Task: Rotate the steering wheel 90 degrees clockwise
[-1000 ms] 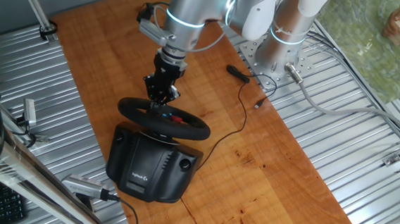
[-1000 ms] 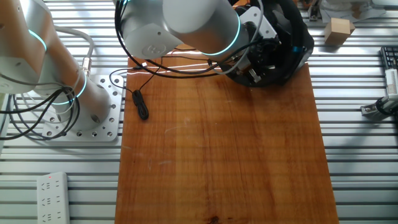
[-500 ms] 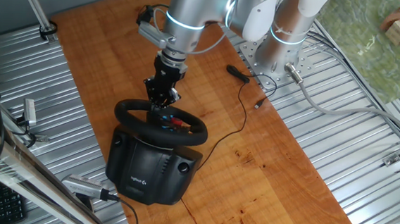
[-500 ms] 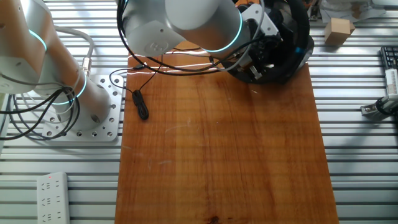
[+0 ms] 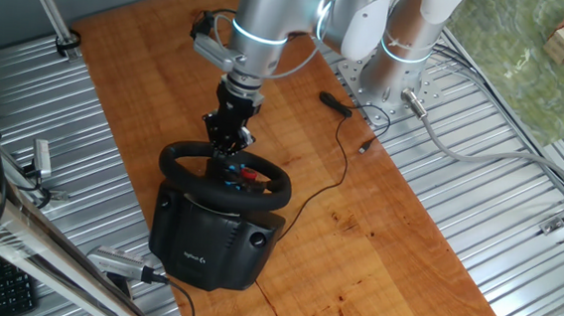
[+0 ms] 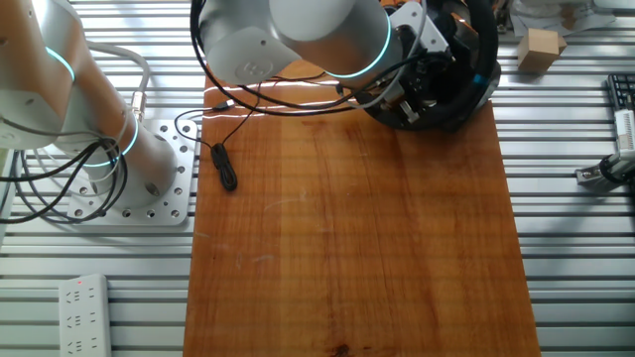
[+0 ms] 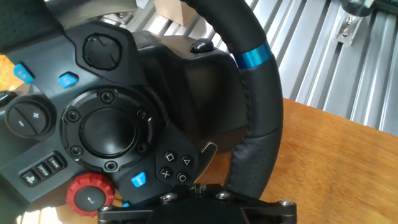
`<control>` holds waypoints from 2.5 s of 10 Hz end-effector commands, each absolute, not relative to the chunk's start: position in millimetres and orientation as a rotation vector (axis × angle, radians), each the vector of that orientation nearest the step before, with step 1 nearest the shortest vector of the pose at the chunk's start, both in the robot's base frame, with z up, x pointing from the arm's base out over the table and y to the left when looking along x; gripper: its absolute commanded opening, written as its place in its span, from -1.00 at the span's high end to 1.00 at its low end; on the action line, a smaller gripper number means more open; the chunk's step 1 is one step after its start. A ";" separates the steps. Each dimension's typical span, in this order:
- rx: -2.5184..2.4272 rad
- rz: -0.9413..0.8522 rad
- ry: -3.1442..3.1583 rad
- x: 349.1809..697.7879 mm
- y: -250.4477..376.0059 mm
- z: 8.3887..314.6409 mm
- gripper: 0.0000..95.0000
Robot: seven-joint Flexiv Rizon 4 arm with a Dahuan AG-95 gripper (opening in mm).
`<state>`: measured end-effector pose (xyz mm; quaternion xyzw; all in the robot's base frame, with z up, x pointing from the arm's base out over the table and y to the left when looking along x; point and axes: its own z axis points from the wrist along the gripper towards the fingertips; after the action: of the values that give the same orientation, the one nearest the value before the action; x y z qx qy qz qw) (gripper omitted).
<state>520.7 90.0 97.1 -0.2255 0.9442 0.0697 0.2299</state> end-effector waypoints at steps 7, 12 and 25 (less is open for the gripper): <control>-0.612 0.163 2.614 517.6 92.0 104.3 1.00; -0.586 0.174 2.621 513.9 92.7 106.7 1.00; -0.550 0.204 2.621 513.1 94.7 109.9 1.00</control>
<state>512.2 94.0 109.5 -0.2005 0.9504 0.0786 0.2242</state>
